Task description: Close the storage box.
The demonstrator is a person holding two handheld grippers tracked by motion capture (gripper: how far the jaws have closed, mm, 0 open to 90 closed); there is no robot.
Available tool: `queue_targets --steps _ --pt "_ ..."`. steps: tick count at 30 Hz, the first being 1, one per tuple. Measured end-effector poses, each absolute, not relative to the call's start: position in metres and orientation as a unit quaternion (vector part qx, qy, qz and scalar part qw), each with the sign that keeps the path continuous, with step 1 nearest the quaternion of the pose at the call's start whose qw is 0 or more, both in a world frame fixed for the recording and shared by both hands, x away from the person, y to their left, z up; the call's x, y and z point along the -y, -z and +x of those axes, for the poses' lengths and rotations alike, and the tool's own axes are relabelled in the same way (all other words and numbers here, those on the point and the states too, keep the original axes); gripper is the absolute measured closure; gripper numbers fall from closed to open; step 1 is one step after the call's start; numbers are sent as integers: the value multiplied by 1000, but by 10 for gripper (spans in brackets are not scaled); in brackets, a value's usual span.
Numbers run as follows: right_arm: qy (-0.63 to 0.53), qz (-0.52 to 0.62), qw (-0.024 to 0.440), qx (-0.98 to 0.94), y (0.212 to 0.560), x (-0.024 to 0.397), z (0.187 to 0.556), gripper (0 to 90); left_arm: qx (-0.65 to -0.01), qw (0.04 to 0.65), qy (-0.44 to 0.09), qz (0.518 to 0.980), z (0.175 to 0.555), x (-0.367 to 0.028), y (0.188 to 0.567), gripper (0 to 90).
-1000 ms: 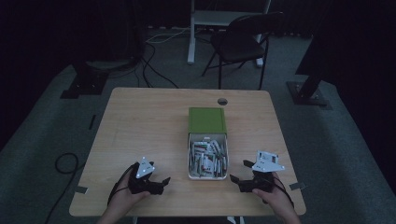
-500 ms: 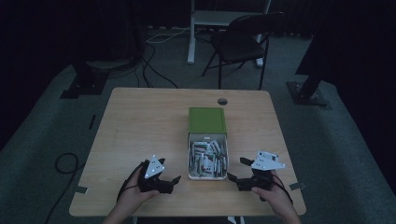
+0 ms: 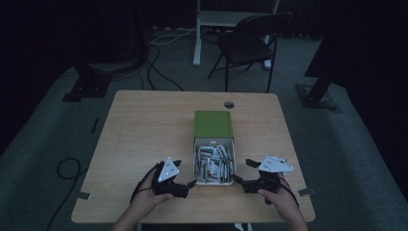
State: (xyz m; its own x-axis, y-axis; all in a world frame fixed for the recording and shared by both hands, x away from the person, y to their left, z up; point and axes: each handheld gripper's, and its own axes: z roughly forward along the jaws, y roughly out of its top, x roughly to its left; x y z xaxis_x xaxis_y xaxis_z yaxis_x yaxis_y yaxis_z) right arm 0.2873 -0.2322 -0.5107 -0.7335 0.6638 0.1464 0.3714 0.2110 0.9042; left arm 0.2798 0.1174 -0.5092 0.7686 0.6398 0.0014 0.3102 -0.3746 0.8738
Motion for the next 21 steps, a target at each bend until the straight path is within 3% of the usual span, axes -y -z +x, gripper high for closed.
queue_targets --steps 8,21 --pt "-524 347 139 -765 517 231 291 137 -287 487 -199 800 286 -113 509 98" --pt "-527 358 136 -759 517 232 295 137 -303 488 -196 795 296 -117 513 98"
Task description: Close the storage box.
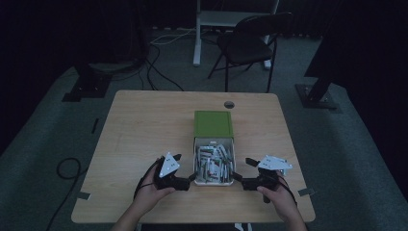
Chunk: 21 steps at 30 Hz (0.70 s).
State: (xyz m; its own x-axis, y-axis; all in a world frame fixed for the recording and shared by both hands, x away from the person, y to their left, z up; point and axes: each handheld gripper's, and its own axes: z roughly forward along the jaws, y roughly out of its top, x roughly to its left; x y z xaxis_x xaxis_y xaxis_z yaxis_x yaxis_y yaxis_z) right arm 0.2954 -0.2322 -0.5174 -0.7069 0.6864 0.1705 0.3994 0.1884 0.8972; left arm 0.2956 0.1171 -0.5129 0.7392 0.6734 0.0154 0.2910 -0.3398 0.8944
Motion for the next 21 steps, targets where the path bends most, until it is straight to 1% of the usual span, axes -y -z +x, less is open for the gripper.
queue_targets --steps 21 --pt "-529 360 135 -756 519 230 300 136 -304 483 -196 797 305 -116 512 97"
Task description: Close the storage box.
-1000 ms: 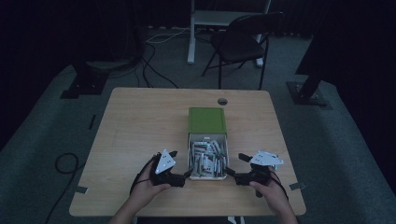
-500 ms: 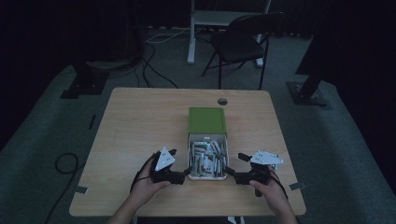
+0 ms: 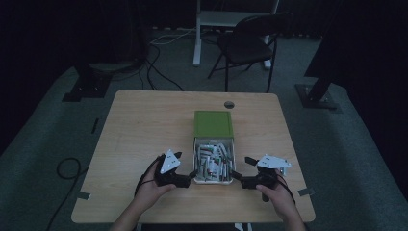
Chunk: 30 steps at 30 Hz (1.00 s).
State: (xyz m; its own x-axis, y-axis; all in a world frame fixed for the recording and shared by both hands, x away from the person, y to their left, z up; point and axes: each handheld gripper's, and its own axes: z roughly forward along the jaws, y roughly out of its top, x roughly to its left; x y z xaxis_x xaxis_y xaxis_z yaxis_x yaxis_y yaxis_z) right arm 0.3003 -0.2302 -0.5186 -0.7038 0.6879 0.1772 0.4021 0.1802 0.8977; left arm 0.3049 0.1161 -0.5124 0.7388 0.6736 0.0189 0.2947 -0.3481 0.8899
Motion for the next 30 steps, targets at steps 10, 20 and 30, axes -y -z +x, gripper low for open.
queue_targets --steps 10,20,30 --pt "-525 361 137 -759 517 230 303 136 -303 482 -193 799 308 -116 512 97" --pt "-526 366 136 -755 518 229 307 136 -306 478 -191 801 316 -117 510 97" --pt "-523 370 138 -755 516 228 312 136 -310 479 -188 799 321 -116 510 98"
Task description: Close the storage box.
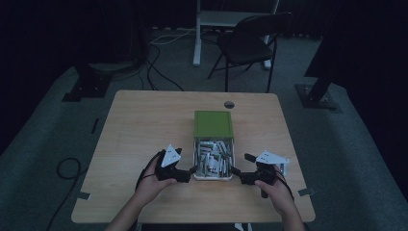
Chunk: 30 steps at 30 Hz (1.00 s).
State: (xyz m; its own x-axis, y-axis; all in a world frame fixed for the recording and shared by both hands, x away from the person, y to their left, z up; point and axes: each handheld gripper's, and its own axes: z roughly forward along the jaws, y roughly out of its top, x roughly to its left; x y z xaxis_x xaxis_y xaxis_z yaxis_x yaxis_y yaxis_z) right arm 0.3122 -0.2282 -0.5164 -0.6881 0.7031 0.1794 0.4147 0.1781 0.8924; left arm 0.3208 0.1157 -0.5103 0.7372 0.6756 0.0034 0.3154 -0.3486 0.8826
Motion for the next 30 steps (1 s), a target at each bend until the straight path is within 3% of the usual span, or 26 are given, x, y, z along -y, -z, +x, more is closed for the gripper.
queue_targets --steps 30 --pt "-518 385 146 -750 514 228 324 137 -317 476 -187 799 335 -114 507 97"
